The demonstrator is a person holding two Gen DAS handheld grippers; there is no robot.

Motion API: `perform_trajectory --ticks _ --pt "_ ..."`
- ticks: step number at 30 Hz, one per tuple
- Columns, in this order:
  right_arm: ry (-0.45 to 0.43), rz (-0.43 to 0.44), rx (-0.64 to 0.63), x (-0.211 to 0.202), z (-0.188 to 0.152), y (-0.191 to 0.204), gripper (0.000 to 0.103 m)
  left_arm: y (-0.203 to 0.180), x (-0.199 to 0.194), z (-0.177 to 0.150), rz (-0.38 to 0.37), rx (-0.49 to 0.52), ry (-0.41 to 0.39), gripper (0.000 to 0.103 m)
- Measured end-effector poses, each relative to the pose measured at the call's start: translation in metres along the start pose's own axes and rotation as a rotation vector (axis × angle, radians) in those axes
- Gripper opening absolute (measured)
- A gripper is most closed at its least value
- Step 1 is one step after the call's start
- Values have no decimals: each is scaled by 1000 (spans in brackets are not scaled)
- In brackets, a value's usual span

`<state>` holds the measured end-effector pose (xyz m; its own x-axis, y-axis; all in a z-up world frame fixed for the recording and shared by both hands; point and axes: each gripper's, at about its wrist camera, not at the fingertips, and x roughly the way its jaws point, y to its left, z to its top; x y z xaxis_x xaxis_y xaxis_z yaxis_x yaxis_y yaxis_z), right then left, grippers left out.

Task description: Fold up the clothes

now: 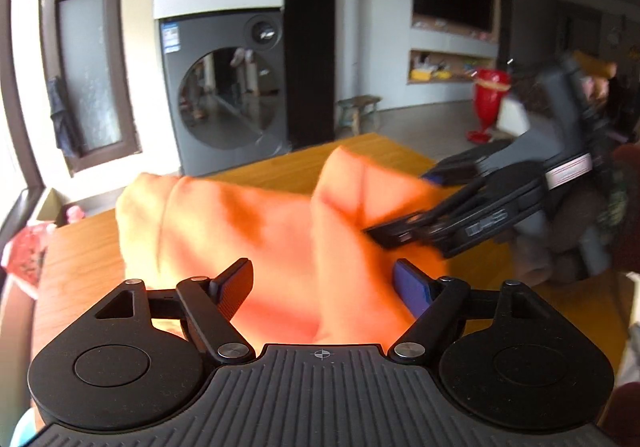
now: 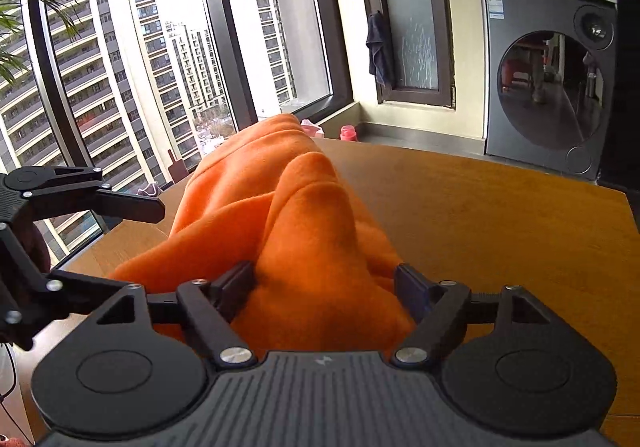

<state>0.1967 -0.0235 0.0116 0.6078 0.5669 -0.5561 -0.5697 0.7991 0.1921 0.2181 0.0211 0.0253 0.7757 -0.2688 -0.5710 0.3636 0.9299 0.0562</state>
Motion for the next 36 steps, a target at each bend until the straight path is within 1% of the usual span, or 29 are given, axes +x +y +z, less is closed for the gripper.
perform_trajectory --ticks 2,4,6,7,9,11,12,15,17,18,20,21,22,23,24,25,26,27,28,29,30,32,34,36 --pt "-36 -20 68 -16 -3 -6 85 7 9 -4 15 -18 27 83" --pt "-104 -40 116 -33 -8 -10 85 16 9 -7 9 -52 38 86" --pt "-142 -123 89 -40 -10 -11 86 23 7 -9 -6 -82 42 86" --pt "-127 -155 65 -35 -10 -11 89 25 6 -10 -11 -91 45 87" --pt "-78 -192 45 -18 -11 -12 92 28 6 -11 -8 -93 48 87" --pt "-56 -233 12 -3 -12 -9 101 29 7 -13 -4 -97 48 87" --pt "-47 -250 0 3 -12 -8 102 32 7 -14 -5 -105 49 87" --pt "-45 -240 45 -2 -6 -8 102 38 8 -18 -23 -139 55 88" --pt "-68 -200 114 -20 -8 -7 102 40 7 -21 -31 -155 56 88" --pt "-73 -172 158 -29 -13 -8 102 41 7 -22 -35 -163 56 88" --pt "-55 -103 293 -41 -27 -13 102 43 9 -23 -45 -175 55 88" --pt "-45 -65 363 -46 -35 -15 100 43 10 -22 -49 -177 56 88" --pt "-30 -16 435 -45 -44 -17 94 43 11 -22 -52 -179 56 88" --pt "-21 19 491 -42 -51 -18 90 43 12 -21 -56 -181 57 88" --pt "-13 52 541 -38 -57 -19 88 43 13 -20 -59 -181 58 88" --pt "-13 70 562 -31 -60 -19 82 43 13 -19 -61 -181 60 88" --pt "-13 84 581 -24 -63 -19 74 43 13 -19 -63 -179 60 87" --pt "-12 82 589 -16 -64 -20 69 42 11 -19 -66 -175 58 86" --pt "-17 94 598 -10 -64 -22 64 39 9 -18 -73 -167 54 82" --pt "-26 99 596 -6 -61 -23 63 36 7 -17 -83 -157 52 78" --pt "-34 99 587 -3 -58 -25 63 31 6 -16 -102 -147 47 77" --pt "-57 35 498 0 -43 -27 63 17 6 -12 -162 -127 34 73" --pt "-66 -21 403 0 -29 -29 63 3 7 -8 -229 -109 21 73" --pt "-56 -58 327 2 -16 -32 63 -14 9 -6 -305 -54 15 74"
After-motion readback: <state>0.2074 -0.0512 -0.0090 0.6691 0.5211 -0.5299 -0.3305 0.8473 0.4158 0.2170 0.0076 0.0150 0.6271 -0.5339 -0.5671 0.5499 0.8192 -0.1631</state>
